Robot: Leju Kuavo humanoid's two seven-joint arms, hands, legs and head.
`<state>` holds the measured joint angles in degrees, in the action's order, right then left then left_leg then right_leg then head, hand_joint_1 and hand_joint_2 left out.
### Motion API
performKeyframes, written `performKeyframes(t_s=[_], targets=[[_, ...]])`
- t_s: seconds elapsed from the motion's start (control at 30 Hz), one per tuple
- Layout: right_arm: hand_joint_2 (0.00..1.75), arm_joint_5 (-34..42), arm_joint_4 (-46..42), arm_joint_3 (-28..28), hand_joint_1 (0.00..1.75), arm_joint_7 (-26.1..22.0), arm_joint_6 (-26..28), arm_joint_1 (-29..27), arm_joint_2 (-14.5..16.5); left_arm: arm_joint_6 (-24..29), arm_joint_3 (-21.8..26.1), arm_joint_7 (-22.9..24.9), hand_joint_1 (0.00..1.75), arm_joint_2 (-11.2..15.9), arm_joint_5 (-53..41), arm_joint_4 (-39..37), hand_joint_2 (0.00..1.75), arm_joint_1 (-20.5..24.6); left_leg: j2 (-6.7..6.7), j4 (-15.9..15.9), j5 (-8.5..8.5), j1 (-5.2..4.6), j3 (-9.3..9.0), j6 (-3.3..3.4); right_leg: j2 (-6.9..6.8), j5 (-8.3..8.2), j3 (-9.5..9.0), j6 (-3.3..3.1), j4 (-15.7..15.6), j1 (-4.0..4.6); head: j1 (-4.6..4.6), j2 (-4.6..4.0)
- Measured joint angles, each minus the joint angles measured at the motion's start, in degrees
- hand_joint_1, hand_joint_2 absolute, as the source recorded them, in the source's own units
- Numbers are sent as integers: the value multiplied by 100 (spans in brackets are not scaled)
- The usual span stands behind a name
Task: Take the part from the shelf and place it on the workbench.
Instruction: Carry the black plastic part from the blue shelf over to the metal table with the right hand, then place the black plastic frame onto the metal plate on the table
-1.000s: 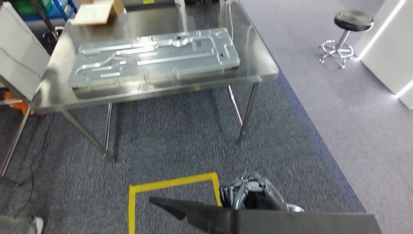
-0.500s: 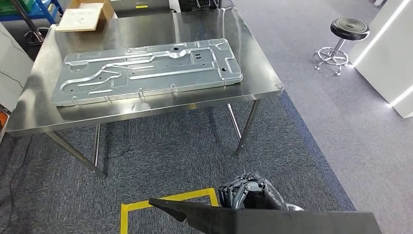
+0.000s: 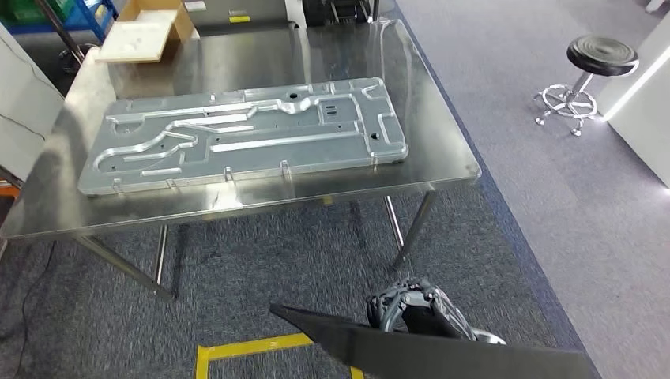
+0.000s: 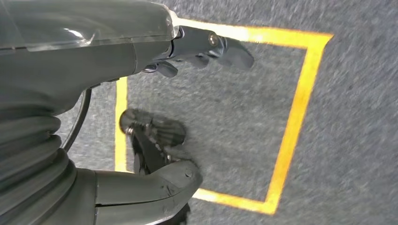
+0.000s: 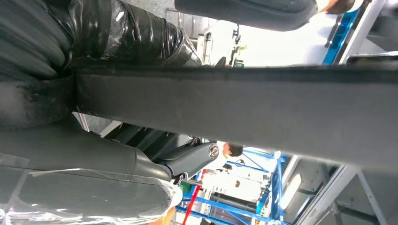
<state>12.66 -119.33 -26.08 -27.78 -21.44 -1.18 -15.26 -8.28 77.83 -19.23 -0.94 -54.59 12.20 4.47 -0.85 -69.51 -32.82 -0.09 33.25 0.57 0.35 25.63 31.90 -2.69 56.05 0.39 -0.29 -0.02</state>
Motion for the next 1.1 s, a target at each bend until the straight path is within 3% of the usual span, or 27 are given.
performKeyframes(t_s=[0.07,0.1,0.13,0.17,0.23,0.27,0.4,0.47,0.53,0.57,0.6,0.63,0.7,0.73,0.77,0.83,0.93,0.97,1.03,1.07,1.1], targets=[[175,10,8,6,171,2,0,-9,0,0,2,-7,0,0,2,0,175,-19,28,-279,-298,43,346,-54,-15,127,-129,13,1,-15,1,0],[175,10,14,7,171,2,0,-14,0,0,2,-10,0,0,2,0,175,-29,39,-186,-296,63,415,-78,-15,198,-213,26,2,-23,1,0],[175,9,21,7,171,2,1,-17,-1,0,3,-13,0,0,2,0,175,-36,48,61,-137,79,413,-89,-17,272,-310,44,5,-30,1,0],[175,9,26,7,171,2,2,-19,-1,0,3,-14,0,0,2,0,175,-42,57,410,175,89,371,-89,-20,350,-396,66,6,-36,1,0],[175,6,39,6,171,1,4,-20,-2,-1,3,-16,0,1,0,0,175,-56,74,971,753,72,305,-52,-20,494,-527,127,34,-33,3,0],[175,3,45,7,171,3,5,-23,-3,-2,4,-16,0,1,-1,-1,175,-63,79,1100,914,60,292,-21,-17,548,-554,163,34,-30,3,0],[175,-7,48,18,171,-1,10,-18,-17,-5,5,-25,0,-4,-3,-2,175,-42,64,1185,875,67,179,116,-19,710,-620,308,65,-43,2,0],[175,-14,46,27,171,-4,30,-13,-31,-7,4,-31,0,-3,-7,-2,175,-22,61,1219,801,81,76,180,-25,935,-328,375,644,-68,3,0],[175,-28,47,33,171,-5,66,-21,-39,-9,4,-35,0,-3,-11,-2,175,-14,59,1220,703,75,-19,208,-25,1156,260,426,1513,-85,3,0],[175,-37,48,33,171,-4,80,-29,-42,-10,4,-37,0,-3,-11,-2,175,-16,54,1219,649,71,-81,209,-25,1135,505,438,1780,-92,3,0],[175,-43,48,33,171,-3,89,-36,-45,-10,4,-37,0,-3,-11,-2,175,-19,48,1223,595,69,-156,208,-25,987,650,438,1832,-93,3,0],[175,-49,49,34,171,-4,95,-41,-48,-10,5,-38,0,-3,-11,-2,175,-21,39,1232,540,69,-245,203,-25,706,681,426,1641,-90,3,0],[175,-78,50,44,171,-17,132,-44,-57,-12,5,-38,0,-10,-12,-3,175,-20,17,1272,434,76,-417,180,-21,50,539,347,891,-57,3,0],[175,-99,48,53,171,-32,169,-40,-64,-16,5,-39,0,-20,-13,-3,175,-16,2,1301,395,75,-478,155,-22,-168,454,293,559,-29,5,0],[175,-119,39,72,171,-56,215,-24,-72,-21,5,-42,0,-31,-15,-4,175,-12,-6,1328,367,84,-511,120,-23,-258,395,239,351,-1,10,0],[175,-129,2,141,171,-93,304,54,-87,-31,4,-47,0,-48,-23,-4,175,-3,-4,1394,343,93,-549,51,-30,-221,340,159,198,36,22,0],[175,-38,-57,326,171,-36,396,275,-113,-38,3,-61,0,-44,-49,-3,175,19,40,1223,175,85,-502,-11,-50,-148,144,87,-53,-39,20,0],[175,11,-61,400,171,21,420,371,-125,-41,3,-66,0,-40,-54,-2,175,31,49,945,47,89,-363,-27,-57,-124,72,70,-116,-67,17,0],[175,106,-42,562,171,155,452,578,-160,-48,3,-70,0,-35,-57,-2,175,41,51,154,-204,108,108,-70,-58,-71,-10,53,-142,-76,14,0],[175,123,-25,645,171,227,479,681,-175,-52,3,-70,0,-33,-59,-2,175,37,52,-137,-221,125,325,-101,-55,-29,-45,63,-132,-86,14,0],[175,110,-3,719,171,308,522,792,-196,-61,3,-70,0,-33,-63,-2,175,30,53,-240,-121,144,459,-134,-51,23,-85,83,-112,-101,14,0]])
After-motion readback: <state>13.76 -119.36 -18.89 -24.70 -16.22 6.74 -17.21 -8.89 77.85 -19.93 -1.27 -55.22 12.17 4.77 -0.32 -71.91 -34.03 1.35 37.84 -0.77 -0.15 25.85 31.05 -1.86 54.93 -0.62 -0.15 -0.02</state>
